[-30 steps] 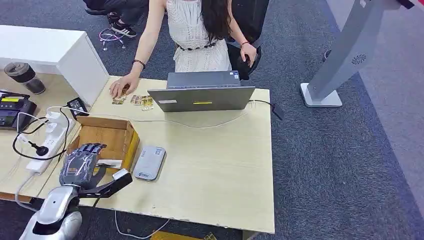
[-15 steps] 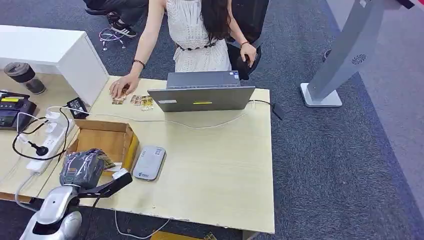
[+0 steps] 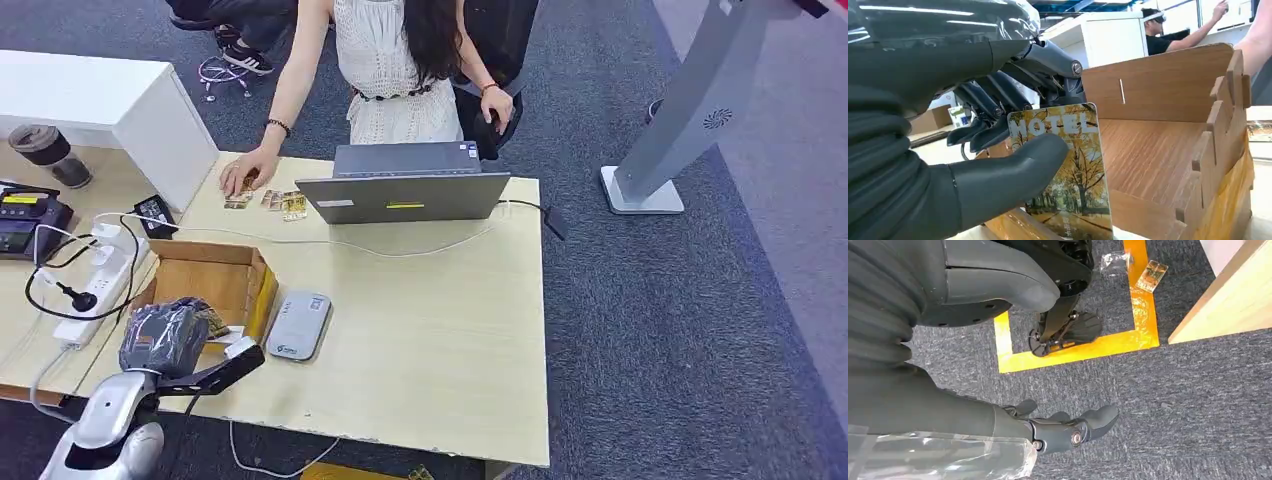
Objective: Pass the card to the sensor for recognition and then transmit it.
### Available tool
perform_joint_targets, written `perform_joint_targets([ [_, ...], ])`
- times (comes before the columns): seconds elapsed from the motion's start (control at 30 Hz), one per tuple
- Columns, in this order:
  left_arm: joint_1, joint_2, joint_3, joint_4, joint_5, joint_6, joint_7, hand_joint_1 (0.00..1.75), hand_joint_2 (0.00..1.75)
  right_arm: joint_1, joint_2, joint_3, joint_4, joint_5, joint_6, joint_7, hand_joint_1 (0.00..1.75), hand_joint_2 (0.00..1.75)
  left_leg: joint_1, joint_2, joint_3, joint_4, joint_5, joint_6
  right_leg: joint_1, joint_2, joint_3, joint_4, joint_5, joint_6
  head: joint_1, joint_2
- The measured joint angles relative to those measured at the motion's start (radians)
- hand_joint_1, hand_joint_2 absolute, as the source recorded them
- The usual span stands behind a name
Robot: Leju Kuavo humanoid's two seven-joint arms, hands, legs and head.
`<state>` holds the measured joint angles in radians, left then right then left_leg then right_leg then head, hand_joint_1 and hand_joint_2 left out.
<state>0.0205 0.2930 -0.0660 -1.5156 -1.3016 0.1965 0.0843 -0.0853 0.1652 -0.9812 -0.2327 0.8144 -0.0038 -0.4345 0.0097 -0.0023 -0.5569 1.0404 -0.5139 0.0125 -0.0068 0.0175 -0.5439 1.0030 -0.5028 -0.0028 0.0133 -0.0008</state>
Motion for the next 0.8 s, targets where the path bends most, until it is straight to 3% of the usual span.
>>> perform_joint_targets([
  [0.5, -0.052, -0.016, -0.001, 0.000, -0.001, -0.006, -0.001, 1.75, 1.75, 0.000, 0.000, -0.001, 0.000, 0.002, 0.000, 0.000, 0.00, 1.75, 0.000, 0.000, 0.000, 0.000, 0.000, 0.000, 0.000, 0.000, 0.000, 0.000, 0.000, 0.000, 0.000, 0.000],
  [0.8, -0.154, -0.017, -0.031, 0.000, 0.007, -0.021, -0.001, 1.75, 1.75, -0.003, -0.001, -0.001, 0.000, 0.012, 0.001, 0.000, 0.00, 1.75, 0.000, -0.001, 0.000, 0.000, 0.000, 0.000, 0.000, 0.000, 0.000, 0.000, 0.000, 0.000, 0.000, 0.000],
])
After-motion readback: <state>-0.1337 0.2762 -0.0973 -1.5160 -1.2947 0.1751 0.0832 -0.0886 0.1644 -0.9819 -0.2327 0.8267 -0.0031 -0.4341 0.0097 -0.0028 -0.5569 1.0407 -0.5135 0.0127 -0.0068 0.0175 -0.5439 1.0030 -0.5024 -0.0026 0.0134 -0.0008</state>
